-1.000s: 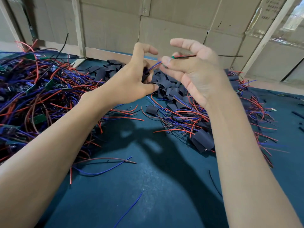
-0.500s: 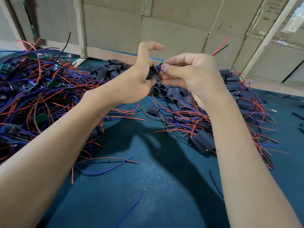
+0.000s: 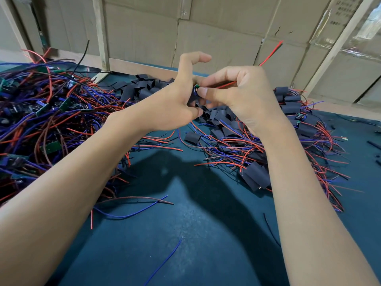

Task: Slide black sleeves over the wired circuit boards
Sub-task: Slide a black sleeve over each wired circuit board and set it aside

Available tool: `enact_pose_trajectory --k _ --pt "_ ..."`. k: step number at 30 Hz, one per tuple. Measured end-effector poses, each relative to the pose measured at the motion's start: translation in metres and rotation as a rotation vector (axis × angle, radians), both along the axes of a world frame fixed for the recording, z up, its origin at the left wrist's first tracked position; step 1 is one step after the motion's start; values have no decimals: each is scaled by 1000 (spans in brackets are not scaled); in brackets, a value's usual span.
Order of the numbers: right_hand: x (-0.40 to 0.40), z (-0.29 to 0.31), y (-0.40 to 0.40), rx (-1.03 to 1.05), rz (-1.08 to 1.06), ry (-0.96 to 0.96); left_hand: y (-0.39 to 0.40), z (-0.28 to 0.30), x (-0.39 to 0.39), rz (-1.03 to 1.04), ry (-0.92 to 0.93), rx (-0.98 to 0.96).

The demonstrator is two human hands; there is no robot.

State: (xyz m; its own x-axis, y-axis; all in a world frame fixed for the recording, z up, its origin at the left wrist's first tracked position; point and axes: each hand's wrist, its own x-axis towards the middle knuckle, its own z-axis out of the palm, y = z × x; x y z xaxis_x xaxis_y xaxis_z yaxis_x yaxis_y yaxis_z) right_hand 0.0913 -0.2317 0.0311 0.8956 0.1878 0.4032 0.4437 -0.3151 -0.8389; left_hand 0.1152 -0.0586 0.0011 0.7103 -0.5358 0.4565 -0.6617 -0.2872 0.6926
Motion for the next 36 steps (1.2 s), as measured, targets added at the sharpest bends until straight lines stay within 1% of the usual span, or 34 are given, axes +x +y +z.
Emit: enact_pose_trajectory --k 3,5,8,12,15,18,20,22,23,24,25,27,28,29,30,31,32,33,36 --pt "-2 0 2 -122 -33 -20 1 1 -1 20 2 21" --pt "-4 1 1 -159 7 16 3 3 -2 26 0 19" --pt "-7 2 1 -145 16 34 2 5 -6 23 -23 19" --pt "-5 3 1 -145 -56 -76 -1 8 -12 -4 -27 -40" --pt "-5 4 -2 -148 -61 -34 -3 10 -13 -22 40 -107" --pt "-6 4 -1 -90 -97 24 -7 9 -13 -61 113 -163" --pt "-7 9 -3 -18 -159 58 -7 10 -9 -44 171 -219" --pt "-8 19 -17 85 -238 101 0 9 4 37 243 -286" --pt "-9 25 -28 117 -270 141 5 6 14 120 258 -287" --pt "-12 29 -41 93 -290 202 11 1 27 240 246 -251" --pt "-16 31 -54 -7 -301 291 16 -7 42 391 222 -189" --pt "-23 26 -74 -329 -318 533 17 -24 67 685 213 9" --pt "-26 22 -81 -475 -327 653 15 -32 76 784 223 148" --pt "-27 17 -85 -584 -337 750 11 -39 84 838 206 302" --pt "-28 13 -88 -644 -349 813 9 -44 92 852 154 441" --pt "-27 11 -89 -661 -362 841 8 -48 100 845 86 537" --pt "-25 11 -90 -653 -373 842 10 -49 107 834 33 580" --pt "-23 12 -91 -639 -383 833 12 -47 115 833 2 584" --pt "-18 15 -89 -606 -402 826 17 -41 130 850 30 522"
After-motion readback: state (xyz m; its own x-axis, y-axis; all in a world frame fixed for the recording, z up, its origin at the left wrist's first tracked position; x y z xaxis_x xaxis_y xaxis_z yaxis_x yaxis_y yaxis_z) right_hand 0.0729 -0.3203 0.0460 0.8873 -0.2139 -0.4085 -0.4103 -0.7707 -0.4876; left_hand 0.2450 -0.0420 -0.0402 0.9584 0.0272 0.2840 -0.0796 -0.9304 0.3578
